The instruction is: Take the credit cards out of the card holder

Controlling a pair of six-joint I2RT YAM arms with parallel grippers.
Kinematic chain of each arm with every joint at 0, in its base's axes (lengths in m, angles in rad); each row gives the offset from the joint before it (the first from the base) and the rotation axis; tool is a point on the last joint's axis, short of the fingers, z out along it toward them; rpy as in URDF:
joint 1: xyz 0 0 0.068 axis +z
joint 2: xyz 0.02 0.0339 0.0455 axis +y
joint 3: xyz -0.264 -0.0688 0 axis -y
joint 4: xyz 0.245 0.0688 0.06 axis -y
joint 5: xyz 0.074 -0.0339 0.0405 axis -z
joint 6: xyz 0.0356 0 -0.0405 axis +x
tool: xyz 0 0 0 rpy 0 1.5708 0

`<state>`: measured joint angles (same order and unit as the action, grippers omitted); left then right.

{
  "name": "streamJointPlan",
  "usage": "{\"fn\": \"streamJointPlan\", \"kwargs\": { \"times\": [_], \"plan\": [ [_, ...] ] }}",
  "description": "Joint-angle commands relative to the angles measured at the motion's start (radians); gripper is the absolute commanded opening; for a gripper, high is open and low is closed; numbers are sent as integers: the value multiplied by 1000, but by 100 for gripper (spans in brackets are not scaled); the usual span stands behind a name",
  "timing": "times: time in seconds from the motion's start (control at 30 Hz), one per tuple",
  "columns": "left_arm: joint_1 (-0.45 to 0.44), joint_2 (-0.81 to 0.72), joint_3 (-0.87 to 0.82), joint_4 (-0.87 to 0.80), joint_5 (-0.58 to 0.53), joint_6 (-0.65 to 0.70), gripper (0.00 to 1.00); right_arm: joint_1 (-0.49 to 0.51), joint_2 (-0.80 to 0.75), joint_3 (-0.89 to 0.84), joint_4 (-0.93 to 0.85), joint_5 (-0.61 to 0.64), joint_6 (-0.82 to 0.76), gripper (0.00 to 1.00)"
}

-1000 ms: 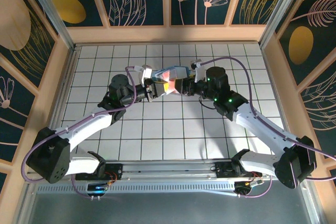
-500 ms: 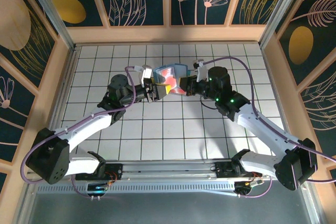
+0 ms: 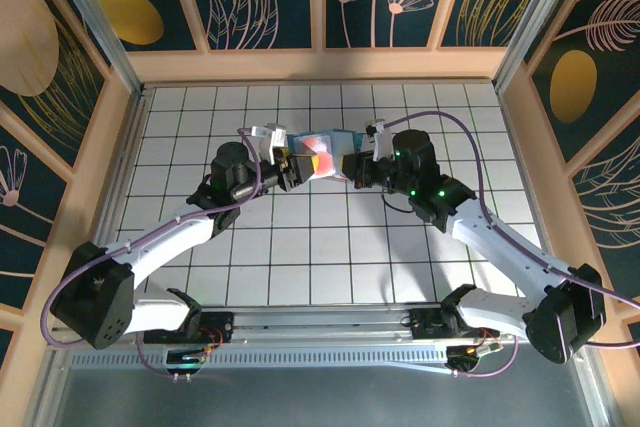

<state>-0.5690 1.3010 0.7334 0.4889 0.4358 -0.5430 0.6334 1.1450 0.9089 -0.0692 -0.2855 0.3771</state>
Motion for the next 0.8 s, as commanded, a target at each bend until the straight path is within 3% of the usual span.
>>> {"fn": "streamJointPlan", "kwargs": {
  "times": [0.0,0.27,0.47,0.67,0.77],
  "plan": [
    [-4,5,34,-22,-29,23,44,10,-31,28,15,-5,20,0],
    [-4,-17,15,-10,14,37,16,11,-32,33,6,17,23,0],
    [-4,-32,0,-1,40,46,8,8,-35,29,17,10,29,0],
    [-4,-56,-14,2,42,57,0,8,-42,34,4,31,27,15],
    [-3,-73,-18,-11,50,78,0,7,-48,43,-28,60,18,29]
  ]
}}
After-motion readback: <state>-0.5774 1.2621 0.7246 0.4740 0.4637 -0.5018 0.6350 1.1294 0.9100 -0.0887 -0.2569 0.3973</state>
